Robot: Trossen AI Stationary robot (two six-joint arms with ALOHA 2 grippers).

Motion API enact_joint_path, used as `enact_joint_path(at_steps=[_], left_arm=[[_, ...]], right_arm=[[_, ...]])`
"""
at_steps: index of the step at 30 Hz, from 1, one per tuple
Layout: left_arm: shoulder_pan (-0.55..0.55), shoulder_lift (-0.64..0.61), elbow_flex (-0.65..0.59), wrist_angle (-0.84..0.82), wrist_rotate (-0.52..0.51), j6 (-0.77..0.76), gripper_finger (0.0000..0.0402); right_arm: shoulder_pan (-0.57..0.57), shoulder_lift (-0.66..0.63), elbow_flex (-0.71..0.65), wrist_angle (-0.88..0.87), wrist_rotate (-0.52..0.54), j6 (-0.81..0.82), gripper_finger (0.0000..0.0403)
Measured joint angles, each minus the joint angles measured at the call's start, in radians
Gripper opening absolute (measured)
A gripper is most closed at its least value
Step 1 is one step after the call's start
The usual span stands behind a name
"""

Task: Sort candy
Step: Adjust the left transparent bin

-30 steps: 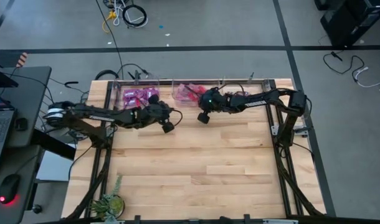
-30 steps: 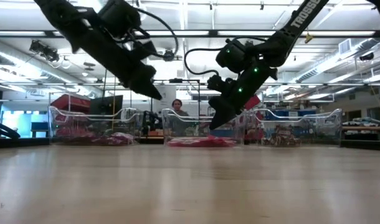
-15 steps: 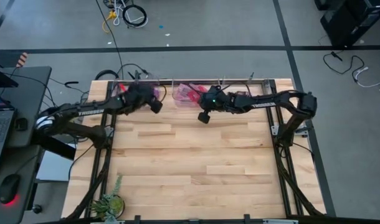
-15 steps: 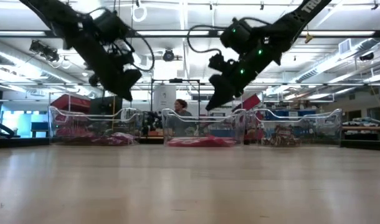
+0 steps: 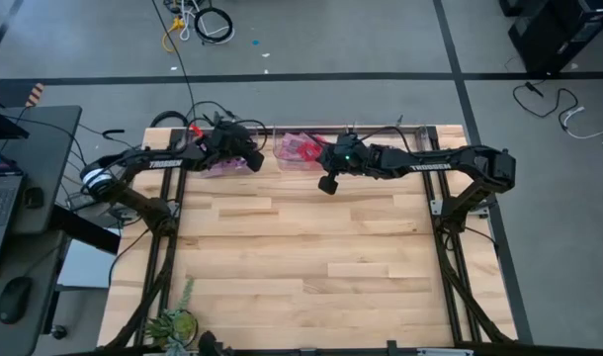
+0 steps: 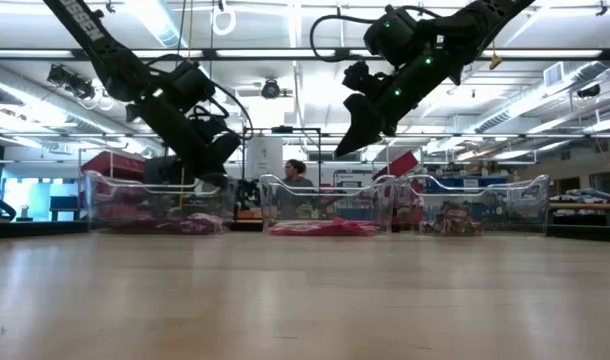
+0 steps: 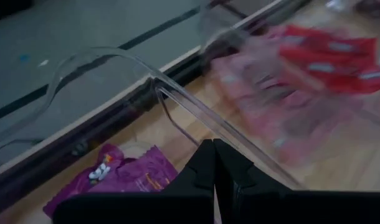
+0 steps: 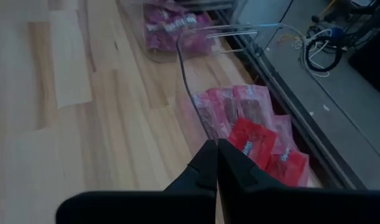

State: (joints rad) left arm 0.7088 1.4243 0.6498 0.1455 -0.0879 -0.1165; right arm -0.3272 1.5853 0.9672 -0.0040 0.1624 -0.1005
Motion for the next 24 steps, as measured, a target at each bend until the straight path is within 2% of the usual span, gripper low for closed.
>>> enact_joint_path(at_steps=[9, 16, 20, 24], left_arm=[[-0.001, 0.098, 0.038, 0.152, 0.064, 0.038, 0.0], [-0.002, 0.142, 0.101, 0.15, 0.086, 0.108, 0.0], [-0.003, 0.041, 0.117, 0.059, 0.085, 0.156, 0.0], [-0.022, -0.125, 0.119, -0.168, 0.081, 0.187, 0.0]], right_arm=[[0.0, -0.024, 0.0, -0.015, 0.009, 0.0, 0.0], [0.0, -0.024, 0.0, -0.02, 0.01, 0.0, 0.0], [0.0, -0.024, 0.0, -0.024, 0.012, 0.0, 0.0001], [0.0, -0.024, 0.0, -0.038, 0.012, 0.0, 0.0001]])
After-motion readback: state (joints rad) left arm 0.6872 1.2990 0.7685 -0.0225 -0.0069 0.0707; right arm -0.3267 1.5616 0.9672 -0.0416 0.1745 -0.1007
